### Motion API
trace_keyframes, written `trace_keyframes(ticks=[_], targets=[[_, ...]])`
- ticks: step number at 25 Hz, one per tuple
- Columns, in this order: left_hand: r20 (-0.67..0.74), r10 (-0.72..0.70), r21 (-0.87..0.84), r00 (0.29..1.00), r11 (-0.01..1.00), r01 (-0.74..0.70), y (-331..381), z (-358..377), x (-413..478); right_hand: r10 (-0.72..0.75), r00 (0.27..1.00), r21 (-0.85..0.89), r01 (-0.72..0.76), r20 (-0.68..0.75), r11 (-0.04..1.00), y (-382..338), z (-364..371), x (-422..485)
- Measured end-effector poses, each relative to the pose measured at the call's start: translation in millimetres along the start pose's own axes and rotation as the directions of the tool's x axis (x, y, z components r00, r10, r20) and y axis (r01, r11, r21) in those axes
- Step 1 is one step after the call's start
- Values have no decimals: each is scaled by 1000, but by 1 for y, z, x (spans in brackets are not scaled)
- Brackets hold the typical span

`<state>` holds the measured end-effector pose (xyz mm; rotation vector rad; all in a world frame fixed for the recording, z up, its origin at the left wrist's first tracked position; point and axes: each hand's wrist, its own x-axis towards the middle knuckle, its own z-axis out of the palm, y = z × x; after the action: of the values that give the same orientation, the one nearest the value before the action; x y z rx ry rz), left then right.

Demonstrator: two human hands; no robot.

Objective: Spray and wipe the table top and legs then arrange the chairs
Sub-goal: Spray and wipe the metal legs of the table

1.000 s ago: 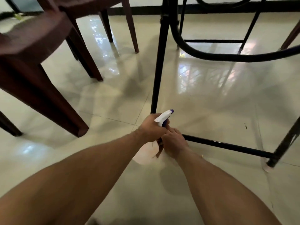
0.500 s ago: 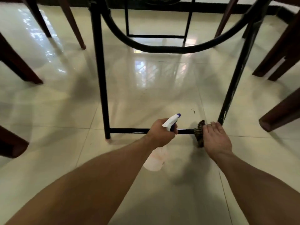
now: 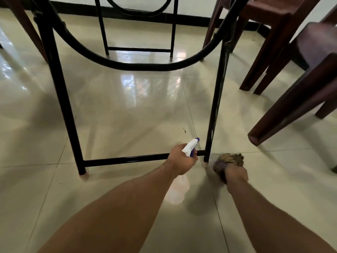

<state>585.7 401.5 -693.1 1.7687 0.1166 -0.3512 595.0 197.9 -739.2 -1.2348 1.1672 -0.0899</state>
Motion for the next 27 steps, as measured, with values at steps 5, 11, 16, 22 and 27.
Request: trace_keyframes(ticks=[5, 11, 16, 22, 27], targets=[[-50, 9, 88, 999, 996, -4, 9, 16, 8, -58, 800, -428, 379, 597, 820, -64, 19, 11], [-156, -75, 94, 985, 991, 90, -1, 42, 8, 262, 642, -605, 397, 721, 690, -88, 34, 12], [-169, -103, 91, 980, 989, 120, 8, 53, 4, 241, 455, -387, 261, 857, 885, -111, 47, 14], [-246, -17, 51, 969, 998, 30, 40, 59, -2, 239, 513, -405, 240, 824, 882, -97, 25, 9], [-259, 69, 95, 963, 994, -46, 58, 54, -11, 163, 543, -426, 403, 823, 810, -113, 26, -16]])
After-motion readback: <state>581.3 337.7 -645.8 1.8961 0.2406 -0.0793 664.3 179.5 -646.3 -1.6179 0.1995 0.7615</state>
